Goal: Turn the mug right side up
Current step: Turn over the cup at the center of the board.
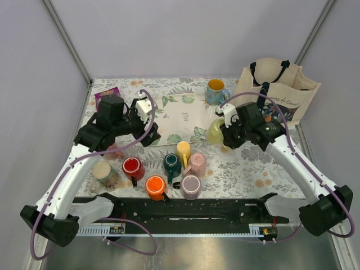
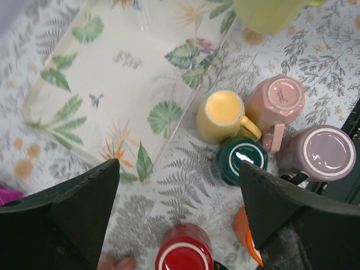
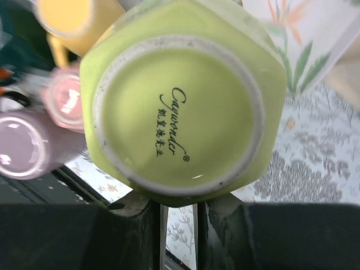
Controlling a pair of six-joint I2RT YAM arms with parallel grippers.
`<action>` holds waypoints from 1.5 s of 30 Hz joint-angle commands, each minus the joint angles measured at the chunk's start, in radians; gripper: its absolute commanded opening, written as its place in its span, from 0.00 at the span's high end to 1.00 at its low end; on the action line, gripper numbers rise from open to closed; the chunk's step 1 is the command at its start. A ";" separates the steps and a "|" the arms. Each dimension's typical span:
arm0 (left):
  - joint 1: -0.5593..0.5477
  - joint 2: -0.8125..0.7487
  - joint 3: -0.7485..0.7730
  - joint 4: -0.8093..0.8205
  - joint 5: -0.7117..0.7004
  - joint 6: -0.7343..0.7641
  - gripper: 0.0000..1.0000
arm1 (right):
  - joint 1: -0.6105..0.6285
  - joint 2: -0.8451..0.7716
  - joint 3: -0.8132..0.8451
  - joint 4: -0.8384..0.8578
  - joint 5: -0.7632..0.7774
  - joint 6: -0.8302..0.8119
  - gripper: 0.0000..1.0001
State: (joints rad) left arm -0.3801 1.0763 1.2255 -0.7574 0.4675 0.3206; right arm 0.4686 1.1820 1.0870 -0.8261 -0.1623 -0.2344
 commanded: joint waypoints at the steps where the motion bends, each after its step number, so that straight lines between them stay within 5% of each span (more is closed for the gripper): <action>1: -0.116 -0.099 -0.064 0.265 -0.079 0.187 0.10 | -0.022 0.031 0.174 -0.024 -0.262 -0.011 1.00; 6: -0.273 -0.211 -0.223 0.482 -0.197 0.484 0.05 | -0.065 0.068 0.241 -0.016 -0.668 0.108 1.00; 13: -0.402 -0.283 -0.471 0.801 -0.274 0.780 0.04 | -0.154 0.162 0.153 0.290 -1.110 0.481 1.00; 18: -0.440 -0.236 -0.521 0.975 -0.311 0.801 0.01 | -0.157 0.199 -0.016 0.990 -1.263 1.125 1.00; 25: -0.470 -0.112 -0.538 1.250 -0.372 0.853 0.08 | -0.156 0.194 -0.015 0.946 -1.287 1.107 1.00; 29: -0.464 -0.056 -0.483 1.230 -0.350 0.790 0.36 | -0.156 0.185 -0.016 0.947 -1.290 1.115 1.00; 35: -0.422 -0.024 -0.353 1.016 -0.267 0.628 0.99 | -0.157 0.169 -0.016 0.871 -1.263 1.066 1.00; 39: -0.390 -0.016 -0.244 0.804 -0.228 0.483 1.00 | -0.228 0.151 0.005 0.780 -1.186 0.931 0.71; 42: -0.390 0.004 -0.123 0.579 -0.207 0.390 1.00 | -0.318 0.156 0.129 0.560 -1.067 0.712 0.54; 45: -0.390 0.028 -0.022 0.381 -0.197 0.281 1.00 | -0.341 0.165 0.328 0.244 -0.860 0.326 0.51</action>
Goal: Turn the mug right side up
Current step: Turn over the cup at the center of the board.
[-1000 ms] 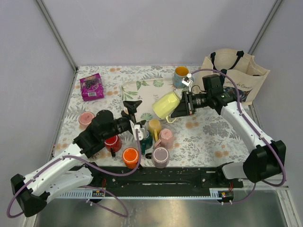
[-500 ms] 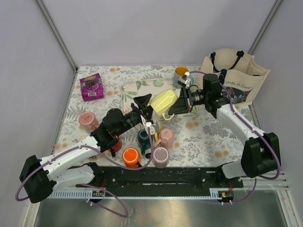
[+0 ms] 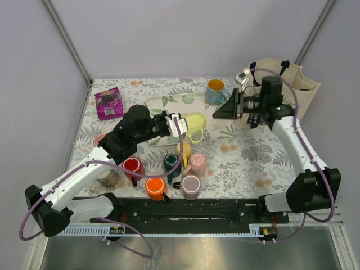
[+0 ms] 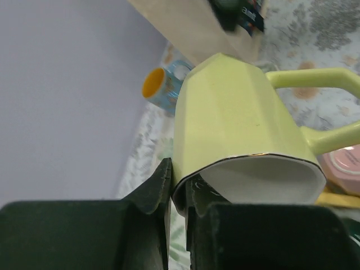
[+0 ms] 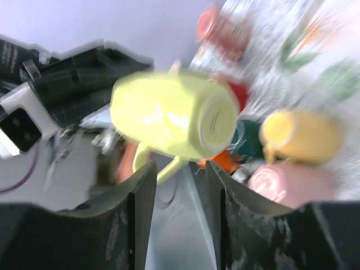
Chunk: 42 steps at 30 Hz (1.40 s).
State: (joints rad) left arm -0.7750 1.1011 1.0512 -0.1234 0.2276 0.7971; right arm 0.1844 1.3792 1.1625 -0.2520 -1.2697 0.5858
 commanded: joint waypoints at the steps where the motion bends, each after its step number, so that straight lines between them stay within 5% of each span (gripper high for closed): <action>1: 0.006 0.011 0.173 -0.286 0.036 -0.232 1.00 | -0.053 -0.045 0.291 -0.378 0.354 -0.577 0.51; 8: 0.020 0.082 0.265 -0.463 -0.063 -0.455 1.00 | 0.111 -0.319 0.142 -0.323 0.682 -1.120 0.25; 12: 0.019 0.150 0.311 -0.547 -0.093 -0.501 1.00 | 0.298 -0.365 0.106 -0.508 0.777 -1.320 0.25; 17: 0.022 0.266 0.427 -0.665 -0.059 -0.596 1.00 | 0.438 -0.263 0.183 -0.684 0.857 -1.356 0.32; 25: 0.023 0.335 0.457 -0.604 -0.145 -0.622 1.00 | 0.563 -0.168 0.120 -0.515 1.064 -1.403 0.29; 37: 0.023 0.375 0.517 -0.590 -0.070 -0.711 1.00 | 0.672 -0.112 0.103 -0.445 1.135 -1.420 0.41; 39: 0.023 0.376 0.518 -0.588 -0.063 -0.716 1.00 | 0.673 -0.112 0.092 -0.426 1.161 -1.422 0.45; 42: 0.026 0.375 0.520 -0.593 -0.030 -0.728 1.00 | 0.673 -0.112 0.069 -0.406 1.173 -1.429 0.65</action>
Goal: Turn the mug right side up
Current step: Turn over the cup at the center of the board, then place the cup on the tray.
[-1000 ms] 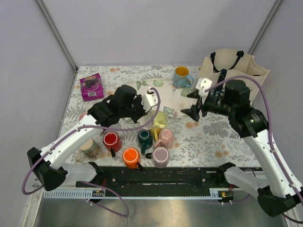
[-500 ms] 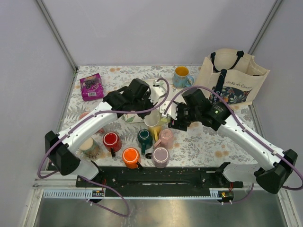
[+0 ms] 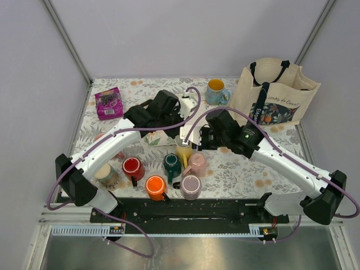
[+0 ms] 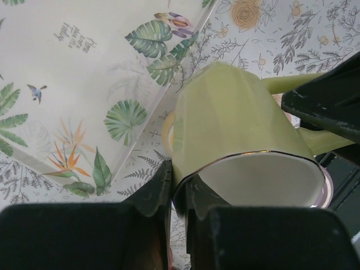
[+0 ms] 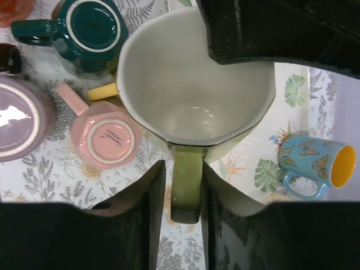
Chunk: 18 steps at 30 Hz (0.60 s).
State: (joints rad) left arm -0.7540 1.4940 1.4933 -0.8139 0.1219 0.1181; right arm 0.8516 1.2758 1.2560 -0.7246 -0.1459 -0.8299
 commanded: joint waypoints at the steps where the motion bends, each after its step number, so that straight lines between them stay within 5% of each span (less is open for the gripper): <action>1: 0.010 -0.021 0.074 0.098 0.085 -0.054 1.00 | 0.004 -0.012 -0.032 0.077 0.051 -0.011 0.75; 4: 0.024 -0.024 0.073 0.096 0.097 -0.058 0.93 | 0.006 -0.032 -0.064 0.108 0.069 -0.014 0.96; 11: 0.083 -0.052 0.082 0.098 0.087 -0.103 0.21 | -0.106 -0.075 -0.136 0.128 0.066 -0.023 1.00; 18: 0.260 -0.107 0.062 0.105 0.064 -0.169 0.13 | -0.311 -0.041 -0.090 0.184 -0.078 0.034 1.00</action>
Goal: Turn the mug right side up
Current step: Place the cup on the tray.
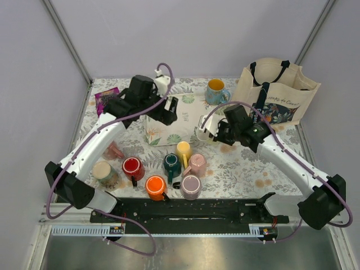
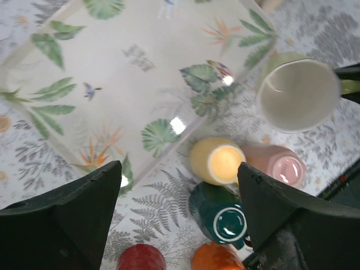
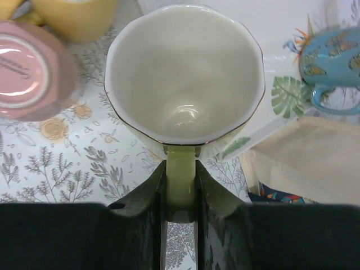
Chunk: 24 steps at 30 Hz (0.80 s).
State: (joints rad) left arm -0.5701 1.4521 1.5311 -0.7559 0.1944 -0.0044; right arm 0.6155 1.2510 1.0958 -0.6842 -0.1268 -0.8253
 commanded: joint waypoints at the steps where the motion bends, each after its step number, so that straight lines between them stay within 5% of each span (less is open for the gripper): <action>1: 0.096 -0.070 0.020 0.049 -0.007 -0.045 0.12 | -0.098 -0.007 0.076 0.155 -0.120 0.037 1.00; 13: 0.130 -0.141 -0.072 -0.002 0.016 0.136 0.08 | -0.292 0.269 0.206 0.278 -0.387 -0.012 1.00; 24: 0.133 -0.147 -0.046 -0.060 0.037 0.213 0.07 | -0.359 0.528 0.345 0.325 -0.413 -0.103 1.00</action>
State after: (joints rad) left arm -0.4408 1.3342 1.4487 -0.8165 0.2131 0.1684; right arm 0.2737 1.7702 1.3880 -0.4644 -0.4858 -0.8623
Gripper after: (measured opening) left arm 0.923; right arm 0.256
